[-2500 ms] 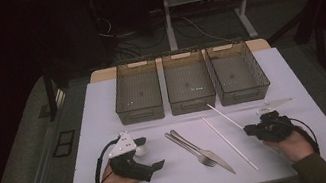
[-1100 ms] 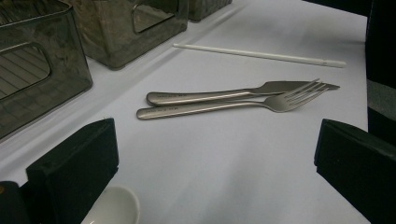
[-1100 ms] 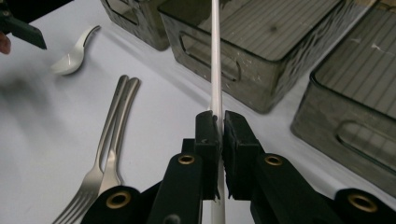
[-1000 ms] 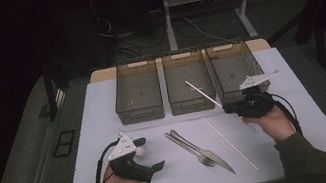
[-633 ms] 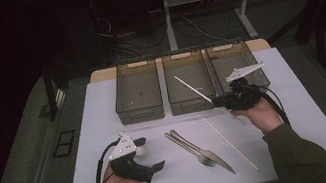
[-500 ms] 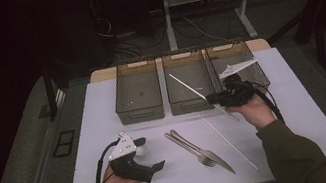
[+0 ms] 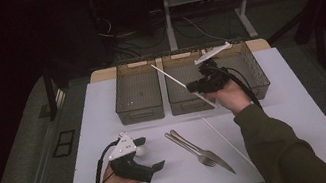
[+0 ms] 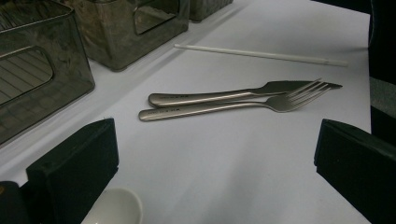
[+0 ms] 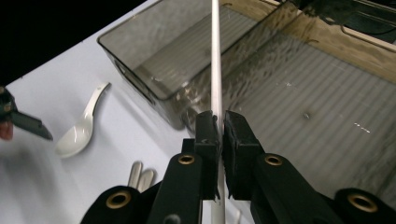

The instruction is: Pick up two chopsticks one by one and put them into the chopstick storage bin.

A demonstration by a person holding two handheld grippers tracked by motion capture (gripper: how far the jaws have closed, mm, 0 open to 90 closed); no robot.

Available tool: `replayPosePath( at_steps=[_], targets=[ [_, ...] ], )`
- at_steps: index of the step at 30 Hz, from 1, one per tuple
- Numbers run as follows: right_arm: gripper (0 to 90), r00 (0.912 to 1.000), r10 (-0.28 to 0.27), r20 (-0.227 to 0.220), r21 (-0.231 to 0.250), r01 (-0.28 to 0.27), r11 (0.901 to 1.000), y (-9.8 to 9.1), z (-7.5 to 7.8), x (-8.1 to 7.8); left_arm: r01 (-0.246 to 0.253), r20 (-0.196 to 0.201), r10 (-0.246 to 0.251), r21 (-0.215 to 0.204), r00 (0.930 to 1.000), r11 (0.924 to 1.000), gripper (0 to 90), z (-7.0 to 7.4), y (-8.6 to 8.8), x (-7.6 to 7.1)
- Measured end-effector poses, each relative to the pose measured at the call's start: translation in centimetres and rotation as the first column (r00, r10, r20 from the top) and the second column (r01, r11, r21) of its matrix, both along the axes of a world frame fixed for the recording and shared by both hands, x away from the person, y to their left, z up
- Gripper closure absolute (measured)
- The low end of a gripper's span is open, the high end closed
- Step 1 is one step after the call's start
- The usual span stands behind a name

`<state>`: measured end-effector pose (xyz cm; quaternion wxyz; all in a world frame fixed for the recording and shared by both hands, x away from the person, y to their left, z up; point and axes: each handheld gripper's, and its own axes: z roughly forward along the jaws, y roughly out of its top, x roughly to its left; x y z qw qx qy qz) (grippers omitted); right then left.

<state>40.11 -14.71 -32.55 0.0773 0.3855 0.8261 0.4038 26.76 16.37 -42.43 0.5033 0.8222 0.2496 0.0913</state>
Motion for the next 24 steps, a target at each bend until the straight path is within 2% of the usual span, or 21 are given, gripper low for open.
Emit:
replayPosePath(
  at_steps=[7, 9, 15, 16, 17, 18, 19, 24],
  targets=[
    [84.8, 0.9999, 0.000, -0.012, 0.000, 0.000, 1.0000, 2.2, 0.3, 1.8, 0.004, 0.001, -0.004, 0.002, 1.0000, 1.0000, 0.0, 0.0, 0.0, 0.0],
    [84.8, 0.9998, -0.002, -0.018, -0.006, 0.002, 1.0000, 3.4, 0.4, 2.5, 0.006, 0.000, -0.006, -0.003, 1.0000, 1.0000, 0.0, 0.0, 0.0, 0.0],
    [84.8, 0.9994, -0.004, -0.035, -0.013, 0.004, 0.9999, 5.5, 0.3, 3.8, 0.015, 0.006, -0.015, 0.011, 0.9999, 0.9998, 0.0, 0.1, -0.1, -0.1],
    [84.9, 0.9992, -0.006, -0.041, -0.020, 0.005, 0.9998, 6.4, 0.4, 4.3, 0.014, 0.004, -0.014, 0.009, 0.9999, 0.9999, 0.0, 0.1, -0.1, -0.1],
    [84.9, 0.9992, -0.006, -0.041, -0.020, 0.005, 0.9998, 6.4, 0.4, 4.3, 0.013, 0.003, -0.013, 0.004, 0.9999, 0.9999, 0.0, 0.1, -0.2, -0.1],
    [84.8, 0.9989, -0.008, -0.047, -0.031, 0.007, 0.9995, 7.3, 0.3, 4.9, 0.014, 0.004, -0.014, -0.001, 0.9999, 0.9999, 0.0, 0.1, -0.2, -0.1],
    [84.8, 0.9989, -0.008, -0.047, -0.031, 0.007, 0.9995, 7.3, 0.3, 4.9, 0.014, 0.004, -0.014, -0.001, 0.9999, 0.9999, 0.0, 0.1, -0.2, -0.1],
    [84.8, 0.9978, -0.024, -0.061, -0.052, 0.021, 0.9984, 9.6, 0.0, 6.6, 0.021, 0.005, -0.021, 0.000, 0.9998, 0.9998, 0.0, 0.1, -0.2, 0.0]
  ],
)
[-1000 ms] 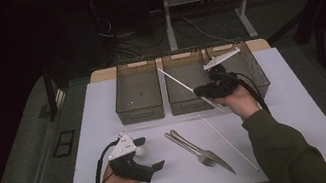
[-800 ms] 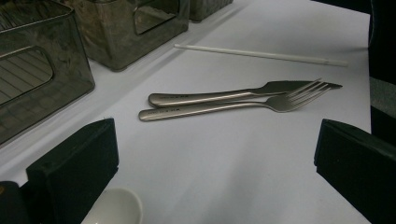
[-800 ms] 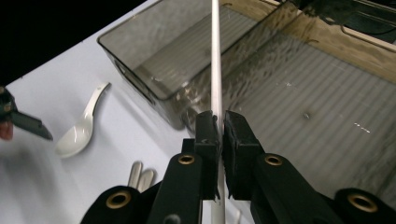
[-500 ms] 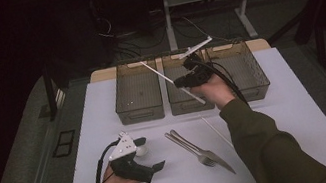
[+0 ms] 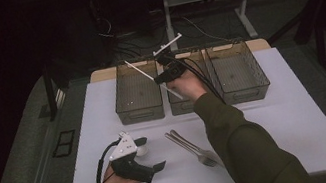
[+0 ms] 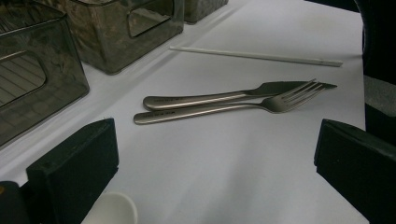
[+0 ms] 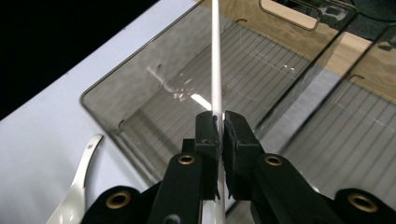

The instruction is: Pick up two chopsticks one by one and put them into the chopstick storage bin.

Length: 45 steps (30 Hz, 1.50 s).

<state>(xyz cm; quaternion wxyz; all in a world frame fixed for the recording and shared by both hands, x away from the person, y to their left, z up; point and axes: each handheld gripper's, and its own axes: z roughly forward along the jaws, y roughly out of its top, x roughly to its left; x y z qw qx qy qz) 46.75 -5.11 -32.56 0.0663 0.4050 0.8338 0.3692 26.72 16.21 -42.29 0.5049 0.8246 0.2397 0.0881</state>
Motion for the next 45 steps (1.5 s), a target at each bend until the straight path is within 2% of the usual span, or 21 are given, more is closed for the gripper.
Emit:
replayPosePath(
  at_steps=[10, 18, 20, 24, 33, 34, 35, 36, 37, 38, 39, 41, 44, 45],
  targets=[
    [84.8, 0.9989, -0.036, -0.031, -0.049, 0.035, 0.9982, 3.4, -0.9, 1.9, 0.000, 0.004, 0.000, -0.005, 1.0000, 1.0000, 0.0, 0.0, 0.0, 0.0],
    [84.7, 0.9967, -0.060, -0.054, -0.072, 0.056, 0.9958, 5.2, -2.0, 3.0, 0.008, 0.009, -0.008, -0.003, 0.9999, 1.0000, 0.0, 0.0, 0.0, 0.0],
    [84.7, 0.9964, -0.058, -0.061, -0.086, 0.053, 0.9949, 5.5, -2.4, 3.0, 0.003, 0.001, -0.003, -0.013, 1.0000, 0.9999, 0.0, 0.0, -0.1, -0.1],
    [84.6, 0.9941, -0.071, -0.082, -0.105, 0.062, 0.9926, 5.9, -3.4, 3.2, 0.010, 0.005, -0.010, -0.003, 0.9999, 0.9999, 0.0, 0.1, -0.1, 0.0],
    [83.6, 0.9928, -0.061, -0.103, -0.116, 0.049, 0.9920, 6.5, -4.4, 3.2, 0.012, 0.000, -0.012, -0.001, 0.9999, 0.9999, 0.0, 0.1, -0.1, -0.1],
    [79.3, 0.9927, -0.050, -0.110, -0.104, 0.038, 0.9938, 6.5, -4.5, 3.2, 0.013, 0.000, -0.013, -0.003, 0.9999, 0.9999, 0.0, 0.1, -0.1, -0.1],
    [79.3, 0.9927, -0.050, -0.110, -0.104, 0.038, 0.9938, 6.5, -4.5, 3.2, 0.013, 0.001, -0.013, -0.003, 0.9999, 0.9999, 0.0, 0.1, -0.1, -0.1],
    [75.6, 0.9944, -0.047, -0.095, -0.099, 0.037, 0.9944, 6.5, -4.3, 3.1, 0.012, 0.001, -0.012, -0.005, 0.9999, 0.9999, 0.0, 0.1, -0.1, 0.0],
    [75.6, 0.9944, -0.047, -0.095, -0.099, 0.037, 0.9944, 6.5, -4.3, 3.1, 0.011, 0.000, -0.011, -0.004, 0.9999, 0.9999, 0.0, 0.1, -0.1, 0.0],
    [68.3, 0.9965, -0.030, -0.078, -0.091, 0.023, 0.9956, 6.3, -3.9, 2.9, 0.011, 0.000, -0.011, -0.004, 0.9999, 0.9999, 0.0, 0.1, -0.1, 0.0],
    [68.3, 0.9965, -0.030, -0.078, -0.091, 0.023, 0.9956, 6.3, -3.9, 2.9, 0.011, 0.000, -0.011, -0.004, 0.9999, 0.9999, 0.0, 0.1, -0.1, 0.0],
    [59.5, 0.9983, -0.023, -0.053, -0.071, 0.020, 0.9973, 5.7, -3.3, 2.4, 0.013, 0.001, -0.013, 0.002, 0.9999, 0.9999, 0.0, 0.1, -0.1, 0.0],
    [51.9, 0.9989, -0.006, -0.047, -0.037, 0.004, 0.9993, 4.7, -2.7, 2.0, 0.011, 0.004, -0.011, 0.004, 0.9999, 0.9999, 0.0, 0.1, -0.1, 0.0],
    [51.9, 0.9989, -0.006, -0.047, -0.037, 0.004, 0.9993, 4.7, -2.7, 2.0, 0.011, 0.006, -0.011, 0.003, 0.9999, 0.9999, 0.0, 0.1, -0.1, 0.0]
  ],
)
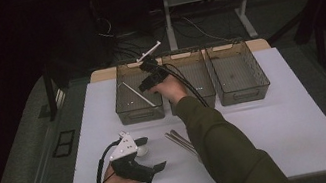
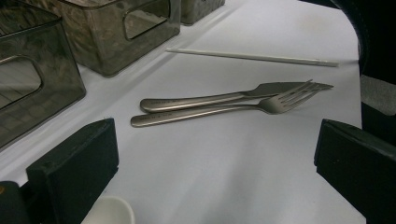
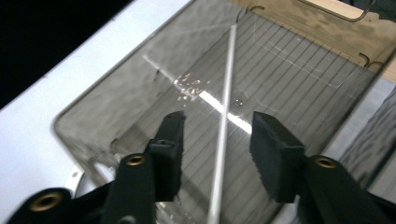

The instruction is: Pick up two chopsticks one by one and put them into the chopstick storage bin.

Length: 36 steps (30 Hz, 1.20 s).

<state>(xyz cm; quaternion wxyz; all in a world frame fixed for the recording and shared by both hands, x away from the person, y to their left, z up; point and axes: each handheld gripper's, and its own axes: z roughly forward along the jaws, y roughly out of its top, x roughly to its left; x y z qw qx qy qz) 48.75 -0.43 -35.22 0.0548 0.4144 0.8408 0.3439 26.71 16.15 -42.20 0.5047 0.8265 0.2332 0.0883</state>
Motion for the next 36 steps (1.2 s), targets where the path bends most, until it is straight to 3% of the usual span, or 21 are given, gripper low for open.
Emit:
replayPosePath(
  at_steps=[4, 7, 17, 27, 36],
  targets=[
    [41.9, 0.9991, 0.028, 0.032, 0.043, -0.029, 0.9987, -2.0, 1.0, -1.2, -0.004, 0.000, 0.004, 0.002, 1.0000, 1.0000, 0.0, 0.0, 0.0, 0.0],
    [39.0, 0.9972, 0.044, 0.060, 0.038, -0.047, 0.9982, -3.2, 1.5, -2.0, -0.003, 0.000, 0.003, 0.006, 1.0000, 1.0000, 0.0, 0.0, -0.1, 0.0],
    [37.7, 0.9918, 0.070, 0.107, 0.058, -0.077, 0.9954, -7.8, 2.2, -5.2, -0.009, 0.000, 0.009, 0.023, 1.0000, 0.9997, 0.0, -0.1, -0.1, -0.1],
    [34.9, 0.9866, 0.060, 0.151, 0.098, -0.076, 0.9923, -11.9, 2.7, -8.1, -0.011, 0.001, 0.011, 0.030, 0.9999, 0.9995, 0.0, -0.1, -0.1, -0.1],
    [35.1, 0.9852, 0.065, 0.159, 0.110, -0.083, 0.9904, -14.9, 2.3, -10.7, -0.010, 0.000, 0.010, 0.029, 1.0000, 0.9995, 0.0, -0.2, -0.2, -0.1]
  ],
)
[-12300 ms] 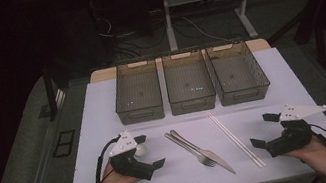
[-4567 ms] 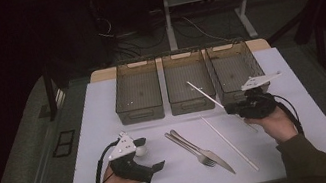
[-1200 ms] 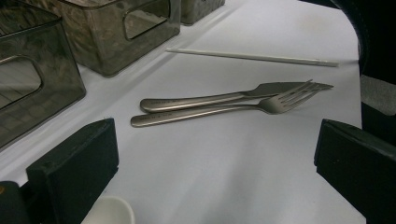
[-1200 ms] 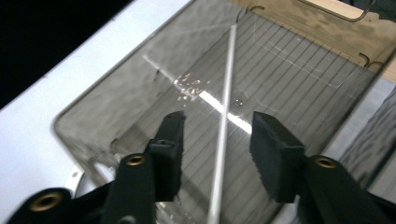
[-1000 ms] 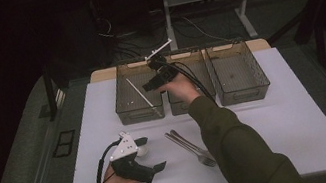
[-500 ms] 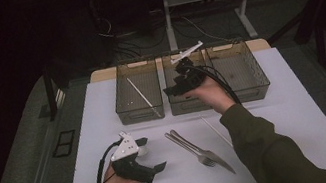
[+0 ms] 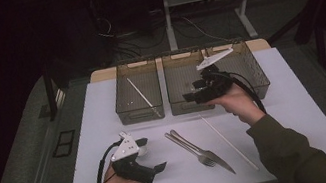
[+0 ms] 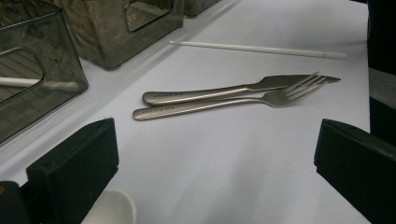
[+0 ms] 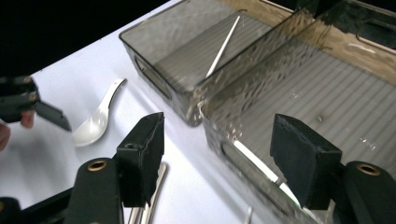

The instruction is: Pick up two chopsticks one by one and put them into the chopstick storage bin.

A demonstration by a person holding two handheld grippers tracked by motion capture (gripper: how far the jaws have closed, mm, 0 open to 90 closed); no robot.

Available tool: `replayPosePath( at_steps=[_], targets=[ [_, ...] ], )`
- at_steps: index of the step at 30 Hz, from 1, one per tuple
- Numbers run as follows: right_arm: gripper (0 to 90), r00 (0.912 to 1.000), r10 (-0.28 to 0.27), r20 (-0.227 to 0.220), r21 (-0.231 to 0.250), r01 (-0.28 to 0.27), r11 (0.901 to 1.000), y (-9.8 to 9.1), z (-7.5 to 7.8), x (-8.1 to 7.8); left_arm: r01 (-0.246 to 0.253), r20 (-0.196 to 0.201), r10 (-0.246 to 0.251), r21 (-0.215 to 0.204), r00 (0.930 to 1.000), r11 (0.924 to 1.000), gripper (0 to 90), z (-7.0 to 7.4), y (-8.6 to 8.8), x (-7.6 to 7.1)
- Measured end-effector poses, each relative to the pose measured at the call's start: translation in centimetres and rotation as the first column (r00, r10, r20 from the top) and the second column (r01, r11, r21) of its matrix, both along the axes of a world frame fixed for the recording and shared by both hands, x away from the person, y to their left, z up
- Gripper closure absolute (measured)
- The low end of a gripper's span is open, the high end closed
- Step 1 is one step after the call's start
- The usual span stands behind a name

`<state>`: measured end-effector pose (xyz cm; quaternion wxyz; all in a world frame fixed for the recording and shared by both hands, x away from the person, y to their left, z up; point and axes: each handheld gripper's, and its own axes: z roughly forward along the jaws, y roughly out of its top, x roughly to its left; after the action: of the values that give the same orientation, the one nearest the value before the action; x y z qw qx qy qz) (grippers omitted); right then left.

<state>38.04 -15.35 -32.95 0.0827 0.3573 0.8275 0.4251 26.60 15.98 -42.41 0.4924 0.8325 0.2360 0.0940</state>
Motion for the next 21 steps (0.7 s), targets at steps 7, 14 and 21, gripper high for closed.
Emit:
replayPosePath(
  at_steps=[7, 14, 21],
  targets=[
    [36.0, 0.9999, -0.015, -0.001, 0.011, 0.016, 0.9998, -2.4, -1.0, -2.3, -0.001, -0.004, 0.001, 0.005, 1.0000, 1.0000, 0.0, 0.0, 0.0, -0.1],
    [41.3, 0.9991, -0.035, 0.023, -0.019, 0.036, 0.9992, -4.3, -2.6, -4.5, 0.000, -0.006, 0.000, 0.011, 1.0000, 0.9999, 0.0, -0.1, -0.1, -0.1],
    [46.8, 0.9987, -0.048, 0.020, -0.028, 0.048, 0.9984, -5.7, -3.9, -5.8, 0.000, -0.006, 0.000, 0.013, 1.0000, 0.9999, 0.0, -0.2, -0.1, 0.0]
  ],
)
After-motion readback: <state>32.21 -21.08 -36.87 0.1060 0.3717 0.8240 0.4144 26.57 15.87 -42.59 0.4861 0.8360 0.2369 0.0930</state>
